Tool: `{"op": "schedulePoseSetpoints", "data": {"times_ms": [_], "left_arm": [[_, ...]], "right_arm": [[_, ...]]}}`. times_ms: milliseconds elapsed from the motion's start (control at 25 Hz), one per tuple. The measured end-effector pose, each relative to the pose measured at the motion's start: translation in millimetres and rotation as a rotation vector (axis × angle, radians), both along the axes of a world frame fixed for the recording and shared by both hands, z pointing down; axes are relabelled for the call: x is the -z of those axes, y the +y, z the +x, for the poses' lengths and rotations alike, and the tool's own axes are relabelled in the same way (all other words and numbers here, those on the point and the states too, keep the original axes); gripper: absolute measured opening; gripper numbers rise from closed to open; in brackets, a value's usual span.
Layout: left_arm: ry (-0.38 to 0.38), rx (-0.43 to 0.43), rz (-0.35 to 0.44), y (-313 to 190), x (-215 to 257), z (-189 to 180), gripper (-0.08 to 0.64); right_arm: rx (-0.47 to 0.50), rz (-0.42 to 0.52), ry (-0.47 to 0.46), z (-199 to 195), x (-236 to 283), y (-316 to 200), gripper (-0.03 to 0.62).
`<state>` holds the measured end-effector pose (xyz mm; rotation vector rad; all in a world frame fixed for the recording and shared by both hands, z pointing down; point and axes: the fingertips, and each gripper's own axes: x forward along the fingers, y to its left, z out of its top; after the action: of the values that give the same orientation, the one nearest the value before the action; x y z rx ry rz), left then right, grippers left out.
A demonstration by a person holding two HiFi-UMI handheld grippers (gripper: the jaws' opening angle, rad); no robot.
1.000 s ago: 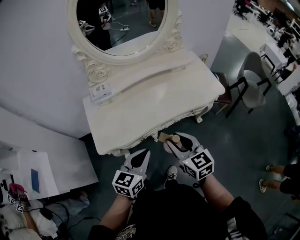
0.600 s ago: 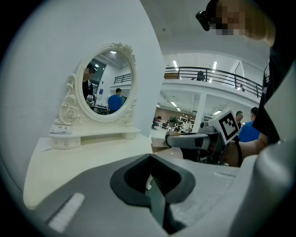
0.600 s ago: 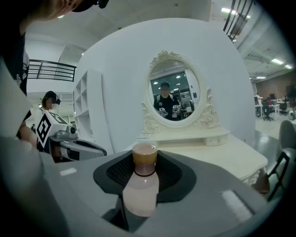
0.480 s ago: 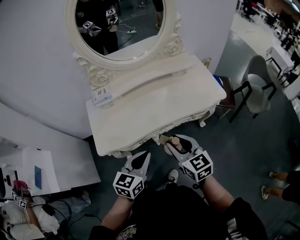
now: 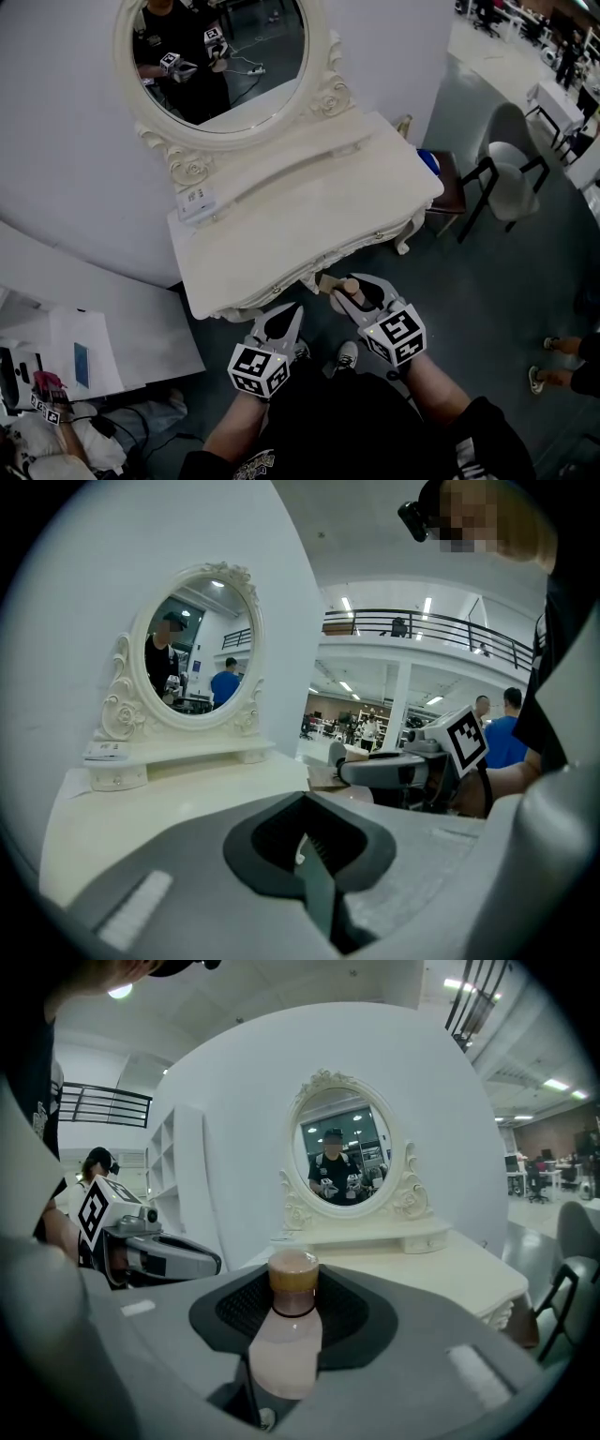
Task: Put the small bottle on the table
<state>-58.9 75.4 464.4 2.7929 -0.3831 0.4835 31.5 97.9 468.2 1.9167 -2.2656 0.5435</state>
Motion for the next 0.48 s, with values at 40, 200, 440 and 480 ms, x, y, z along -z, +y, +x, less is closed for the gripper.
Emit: {"op": "schedulePoseSetpoints", "data": {"times_ms": [40, 200, 440, 480], "left_arm": [[0.0, 0.001, -0.001, -1, 0, 1, 0.0], [0.001, 0.004, -0.01, -6, -4, 4, 0.0], [-0.002, -0.019, -0.015, -11, -10, 11, 0.0], [-0.001, -0.02, -0.016, -15, -11, 12, 0.0]], "right_arm": [[-0.001, 0.0, 0.0, 1, 0, 0, 0.164], [-0.005, -0.002, 0.006, 7, 0, -3, 0.164], [-0.015, -0.01, 0.01, 15, -1, -11, 0.164], [-0.016, -0.012, 0.012, 16, -1, -13, 0.164]]}}
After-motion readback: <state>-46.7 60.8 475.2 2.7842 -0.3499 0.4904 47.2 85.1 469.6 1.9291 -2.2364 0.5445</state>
